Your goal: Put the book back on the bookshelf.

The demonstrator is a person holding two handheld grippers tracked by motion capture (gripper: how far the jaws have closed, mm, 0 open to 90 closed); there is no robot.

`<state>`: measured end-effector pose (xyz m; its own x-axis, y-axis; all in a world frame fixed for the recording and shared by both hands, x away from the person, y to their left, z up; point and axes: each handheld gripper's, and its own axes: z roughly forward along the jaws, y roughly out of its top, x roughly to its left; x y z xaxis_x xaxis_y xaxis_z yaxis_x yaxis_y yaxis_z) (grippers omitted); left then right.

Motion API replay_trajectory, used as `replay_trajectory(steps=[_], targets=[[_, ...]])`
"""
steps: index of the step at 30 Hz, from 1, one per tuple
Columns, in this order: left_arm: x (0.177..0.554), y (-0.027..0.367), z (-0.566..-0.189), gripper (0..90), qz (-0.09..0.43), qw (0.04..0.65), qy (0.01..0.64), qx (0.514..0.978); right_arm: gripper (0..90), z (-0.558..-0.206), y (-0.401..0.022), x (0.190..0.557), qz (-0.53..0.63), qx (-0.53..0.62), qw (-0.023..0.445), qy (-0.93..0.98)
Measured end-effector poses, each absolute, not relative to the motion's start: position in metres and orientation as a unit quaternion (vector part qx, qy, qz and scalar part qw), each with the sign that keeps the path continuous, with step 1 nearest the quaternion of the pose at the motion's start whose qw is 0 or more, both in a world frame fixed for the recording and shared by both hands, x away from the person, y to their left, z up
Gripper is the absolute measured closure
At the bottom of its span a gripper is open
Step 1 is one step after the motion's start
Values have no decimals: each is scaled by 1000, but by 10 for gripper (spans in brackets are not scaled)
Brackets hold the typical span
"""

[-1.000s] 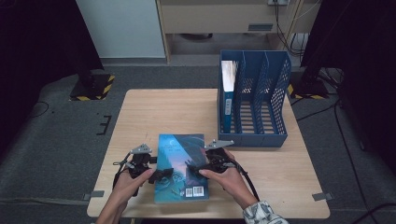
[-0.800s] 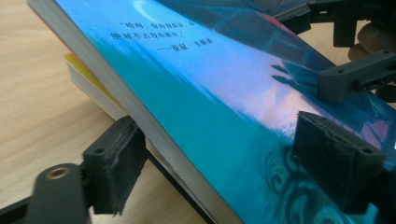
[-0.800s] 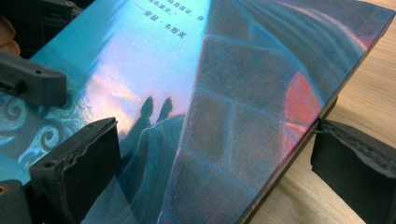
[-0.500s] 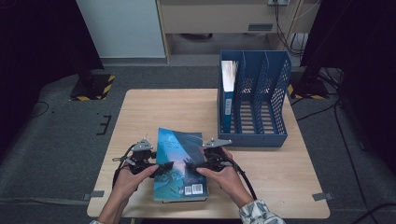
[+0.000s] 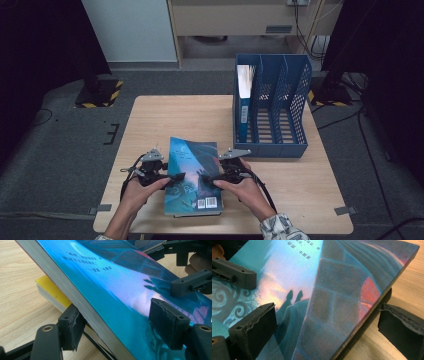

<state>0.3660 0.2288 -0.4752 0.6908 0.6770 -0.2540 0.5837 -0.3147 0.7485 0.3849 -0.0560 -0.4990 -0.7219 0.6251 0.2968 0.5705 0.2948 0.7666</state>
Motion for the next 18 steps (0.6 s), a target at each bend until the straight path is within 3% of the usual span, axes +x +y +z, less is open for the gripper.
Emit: replay_trajectory(steps=[18], targets=[[373, 228, -475, 294, 56, 441, 381, 811, 30, -499, -68, 386, 461, 363, 13, 810]])
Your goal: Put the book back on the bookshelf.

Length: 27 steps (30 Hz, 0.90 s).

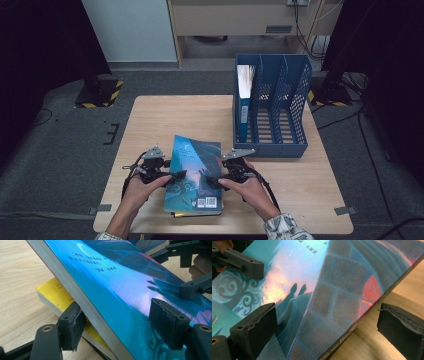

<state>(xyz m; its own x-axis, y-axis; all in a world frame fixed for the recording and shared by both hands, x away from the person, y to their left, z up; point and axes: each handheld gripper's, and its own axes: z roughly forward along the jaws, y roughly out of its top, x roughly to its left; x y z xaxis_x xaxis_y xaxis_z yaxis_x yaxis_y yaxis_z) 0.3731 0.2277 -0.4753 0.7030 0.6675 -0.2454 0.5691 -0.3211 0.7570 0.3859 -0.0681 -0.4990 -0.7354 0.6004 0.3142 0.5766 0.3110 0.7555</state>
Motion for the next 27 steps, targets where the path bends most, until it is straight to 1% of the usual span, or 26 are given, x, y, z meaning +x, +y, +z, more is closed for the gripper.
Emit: replay_trajectory(steps=[7, 12, 19, 27], targets=[[373, 228, -476, 295, 58, 443, 376, 812, 12, -503, -67, 389, 466, 368, -5, 805], [374, 228, -476, 296, 59, 443, 375, 813, 12, -507, -67, 392, 474, 371, -25, 798], [374, 228, -476, 297, 59, 443, 372, 814, 24, -508, -62, 394, 473, 379, -34, 795], [374, 232, -473, 316, 60, 451, 374, 808, 105, -496, -61, 391, 468, 381, -4, 797]])
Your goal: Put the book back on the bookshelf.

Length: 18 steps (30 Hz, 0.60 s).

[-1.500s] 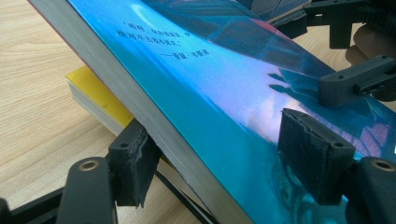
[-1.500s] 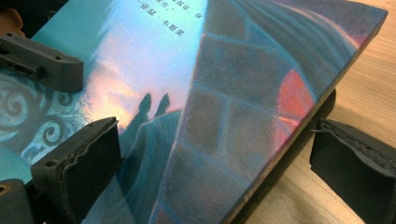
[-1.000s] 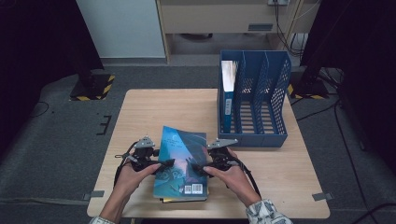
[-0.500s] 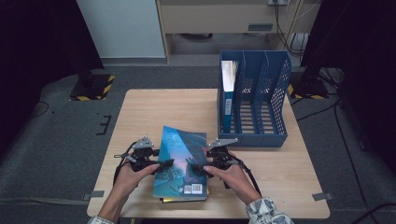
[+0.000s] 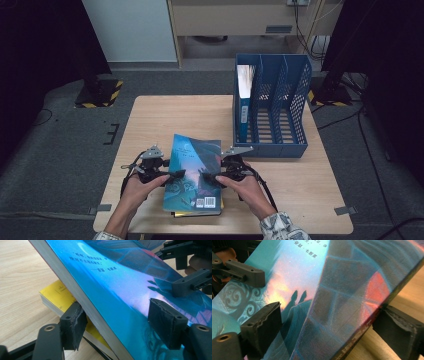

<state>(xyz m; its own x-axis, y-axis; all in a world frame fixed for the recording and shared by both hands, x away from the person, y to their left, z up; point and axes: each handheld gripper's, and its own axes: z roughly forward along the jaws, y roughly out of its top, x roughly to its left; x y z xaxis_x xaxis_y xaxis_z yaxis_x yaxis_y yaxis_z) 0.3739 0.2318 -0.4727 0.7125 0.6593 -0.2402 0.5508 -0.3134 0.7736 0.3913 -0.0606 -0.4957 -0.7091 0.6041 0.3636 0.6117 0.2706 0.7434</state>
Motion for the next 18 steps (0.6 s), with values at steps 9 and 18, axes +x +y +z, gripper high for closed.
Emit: replay_trajectory(steps=[9, 18], targets=[[375, 240, -462, 364, 77, 459, 377, 801, 208, -478, -56, 394, -469, -378, -29, -798], [376, 241, -457, 401, 88, 456, 381, 799, 276, -470, -52, 399, -465, -379, -40, -799]])
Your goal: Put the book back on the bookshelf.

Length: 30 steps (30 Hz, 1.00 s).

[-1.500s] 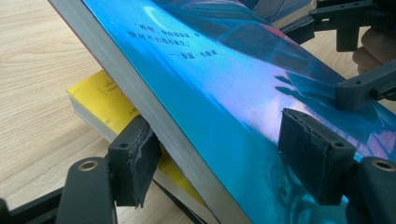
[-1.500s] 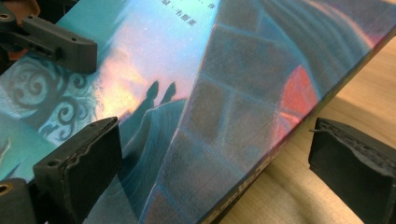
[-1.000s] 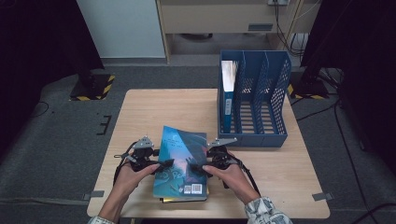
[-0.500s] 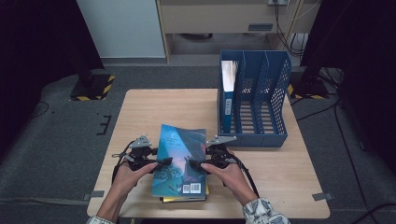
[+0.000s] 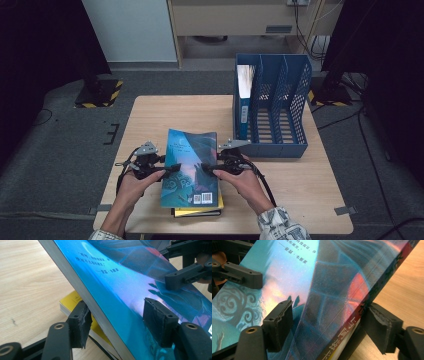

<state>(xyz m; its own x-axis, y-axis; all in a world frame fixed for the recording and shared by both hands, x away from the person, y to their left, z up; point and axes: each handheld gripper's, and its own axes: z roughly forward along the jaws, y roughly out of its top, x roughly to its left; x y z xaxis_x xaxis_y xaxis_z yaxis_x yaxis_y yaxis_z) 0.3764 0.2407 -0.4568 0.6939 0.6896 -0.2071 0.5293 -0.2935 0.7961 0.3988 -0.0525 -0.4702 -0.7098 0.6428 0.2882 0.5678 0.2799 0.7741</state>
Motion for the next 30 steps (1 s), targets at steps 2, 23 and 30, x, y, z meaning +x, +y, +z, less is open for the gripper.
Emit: replay_trajectory(steps=[2, 23, 30], targets=[[377, 241, -455, 405, 90, 455, 381, 800, 293, -468, -53, 400, 467, 380, 42, 798], [384, 243, -429, 503, 116, 449, 372, 804, 442, -439, -50, 409, 476, 367, 70, 796], [383, 244, -426, 517, 120, 453, 369, 802, 469, -432, -50, 409, 481, 363, 71, 795]])
